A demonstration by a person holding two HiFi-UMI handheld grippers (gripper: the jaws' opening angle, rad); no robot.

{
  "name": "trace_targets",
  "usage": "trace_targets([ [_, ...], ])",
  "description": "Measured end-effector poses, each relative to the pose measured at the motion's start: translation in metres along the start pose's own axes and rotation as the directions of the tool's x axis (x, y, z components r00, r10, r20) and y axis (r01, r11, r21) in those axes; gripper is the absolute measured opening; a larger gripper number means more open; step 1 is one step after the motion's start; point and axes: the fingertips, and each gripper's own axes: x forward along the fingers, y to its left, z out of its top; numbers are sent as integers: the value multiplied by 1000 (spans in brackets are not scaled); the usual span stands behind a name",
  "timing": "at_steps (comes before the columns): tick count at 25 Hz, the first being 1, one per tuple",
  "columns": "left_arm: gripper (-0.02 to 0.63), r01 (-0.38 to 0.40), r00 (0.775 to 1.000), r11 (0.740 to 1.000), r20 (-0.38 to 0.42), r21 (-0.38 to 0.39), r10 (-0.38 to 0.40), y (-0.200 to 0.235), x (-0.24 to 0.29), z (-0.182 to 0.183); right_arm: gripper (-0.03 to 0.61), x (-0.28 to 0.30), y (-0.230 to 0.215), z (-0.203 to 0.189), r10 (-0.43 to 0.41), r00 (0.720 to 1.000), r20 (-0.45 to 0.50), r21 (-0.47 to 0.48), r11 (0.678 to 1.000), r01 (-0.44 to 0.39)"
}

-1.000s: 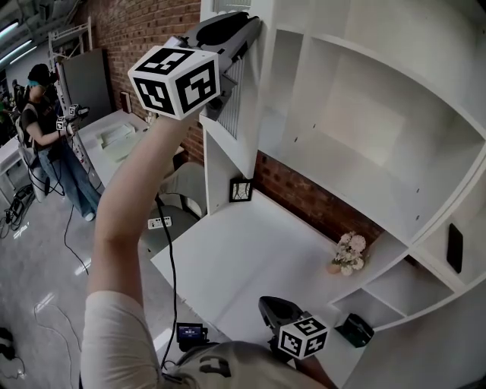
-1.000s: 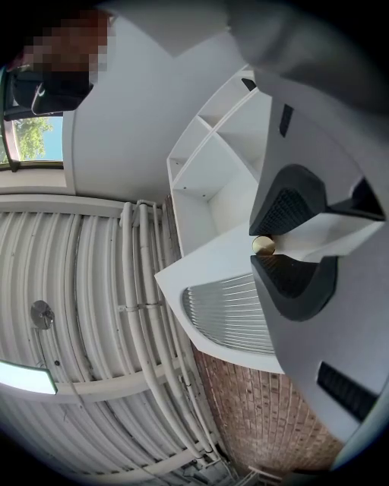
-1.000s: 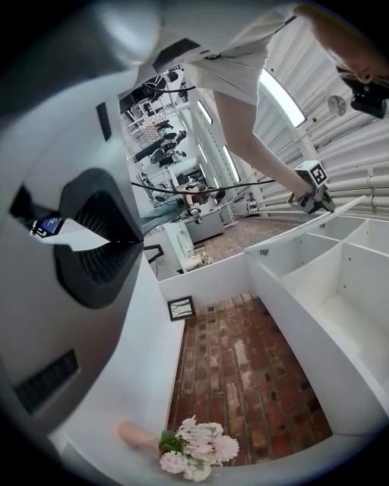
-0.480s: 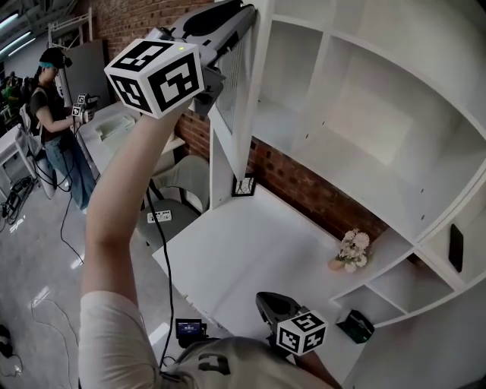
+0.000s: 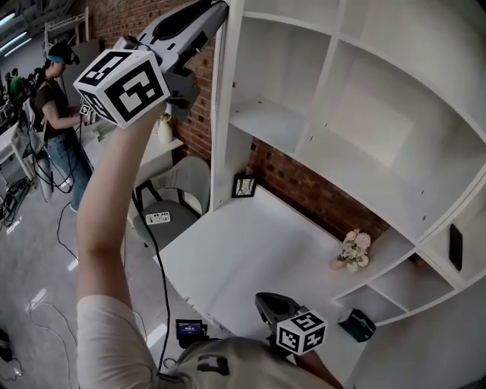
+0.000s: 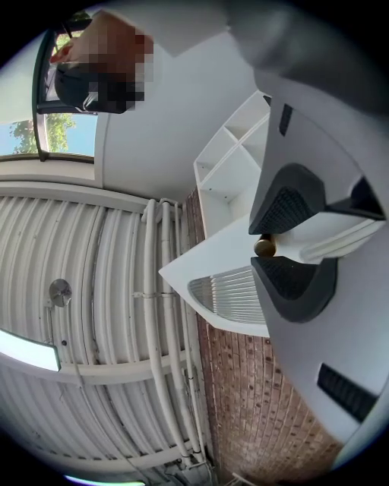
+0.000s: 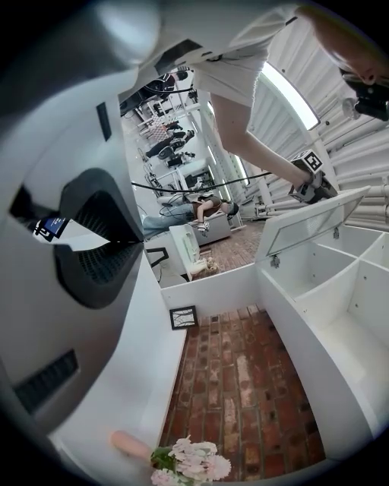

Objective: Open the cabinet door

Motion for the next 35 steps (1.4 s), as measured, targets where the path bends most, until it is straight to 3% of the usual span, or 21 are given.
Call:
trace_targets([
  [14, 84, -83, 997, 994, 8, 64, 83, 45, -51, 24, 22, 28, 30, -4, 39, 998, -50, -38, 998, -41],
  [20, 66, -138, 990, 989, 22, 43, 137, 72, -73, 26, 23, 42, 49, -4, 56, 996, -70, -53, 997, -60],
  [35, 35, -229, 973, 970, 1, 84, 230, 119, -104, 28, 22, 61, 79, -12, 48, 997, -63, -26, 998, -50],
])
